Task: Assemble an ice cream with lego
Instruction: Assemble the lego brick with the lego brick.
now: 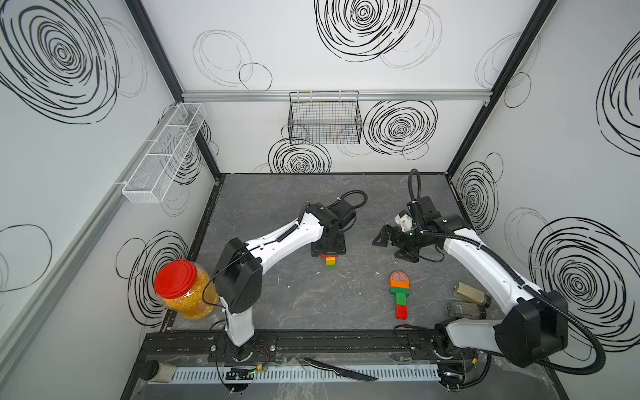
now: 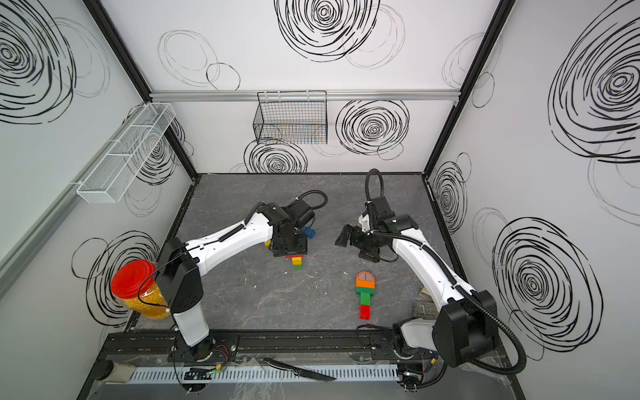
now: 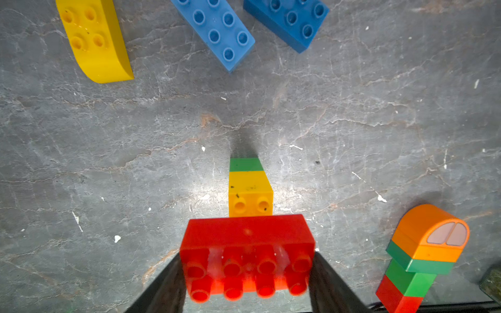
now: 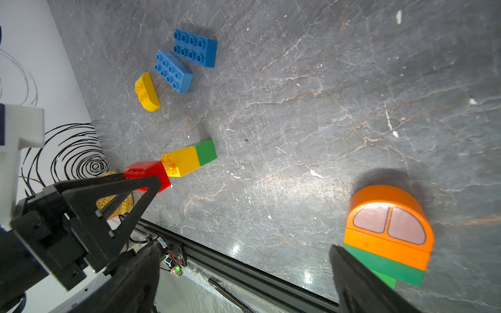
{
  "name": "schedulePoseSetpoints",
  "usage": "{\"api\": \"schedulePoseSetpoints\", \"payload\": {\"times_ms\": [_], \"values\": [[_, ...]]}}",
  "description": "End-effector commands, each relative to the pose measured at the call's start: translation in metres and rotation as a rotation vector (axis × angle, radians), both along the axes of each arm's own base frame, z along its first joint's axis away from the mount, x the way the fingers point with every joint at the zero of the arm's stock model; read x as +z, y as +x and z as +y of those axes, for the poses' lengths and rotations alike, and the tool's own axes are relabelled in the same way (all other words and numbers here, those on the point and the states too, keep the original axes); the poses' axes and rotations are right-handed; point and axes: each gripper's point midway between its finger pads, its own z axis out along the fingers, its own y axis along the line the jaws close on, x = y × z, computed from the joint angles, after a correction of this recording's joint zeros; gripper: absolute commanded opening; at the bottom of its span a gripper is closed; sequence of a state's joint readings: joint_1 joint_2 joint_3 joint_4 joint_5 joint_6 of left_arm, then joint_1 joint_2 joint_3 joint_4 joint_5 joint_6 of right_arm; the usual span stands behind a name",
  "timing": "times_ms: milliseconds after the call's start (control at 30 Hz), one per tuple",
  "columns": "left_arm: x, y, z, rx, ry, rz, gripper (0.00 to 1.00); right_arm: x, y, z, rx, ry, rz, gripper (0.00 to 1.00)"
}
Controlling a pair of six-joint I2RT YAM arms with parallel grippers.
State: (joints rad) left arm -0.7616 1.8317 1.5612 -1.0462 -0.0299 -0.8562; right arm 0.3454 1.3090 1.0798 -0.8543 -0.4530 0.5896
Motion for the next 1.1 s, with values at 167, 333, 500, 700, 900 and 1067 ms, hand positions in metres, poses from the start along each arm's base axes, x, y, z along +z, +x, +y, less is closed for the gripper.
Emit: {"api": "schedulePoseSetpoints", "payload": {"times_ms": [167, 333, 500, 700, 900, 1067], "values": [[-0.0138, -0.0006, -0.0015, -0.014, 0.007, 0.034, 0.51, -0.0025, -0.0040, 0.0013, 0.007, 0.021, 0.005, 1.00], [-0.0157, -0.0015, -0.0007, -0.015, 0.009, 0.041, 0.51, -0.0031, -0.0032, 0.0010, 0.007, 0.019, 0.005, 1.00], [-0.0176, -0.0005, -0.0007, -0.018, 0.011, 0.046, 0.51, -0.0034, -0.0033, 0.0010, 0.007, 0.018, 0.005, 1.00], [-0.0182, 0.0001, 0.0010, -0.020, 0.014, 0.048, 0.51, -0.0044, -0.0043, -0.0002, 0.005, 0.014, 0.009, 1.00], [-0.0188, -0.0009, 0.0034, -0.023, 0.017, 0.051, 0.51, -0.0037, -0.0037, 0.0002, 0.005, 0.015, 0.007, 1.00], [-0.0193, -0.0014, 0.0036, -0.025, 0.017, 0.052, 0.51, -0.0031, -0.0044, 0.0000, 0.005, 0.015, 0.009, 1.00]]}}
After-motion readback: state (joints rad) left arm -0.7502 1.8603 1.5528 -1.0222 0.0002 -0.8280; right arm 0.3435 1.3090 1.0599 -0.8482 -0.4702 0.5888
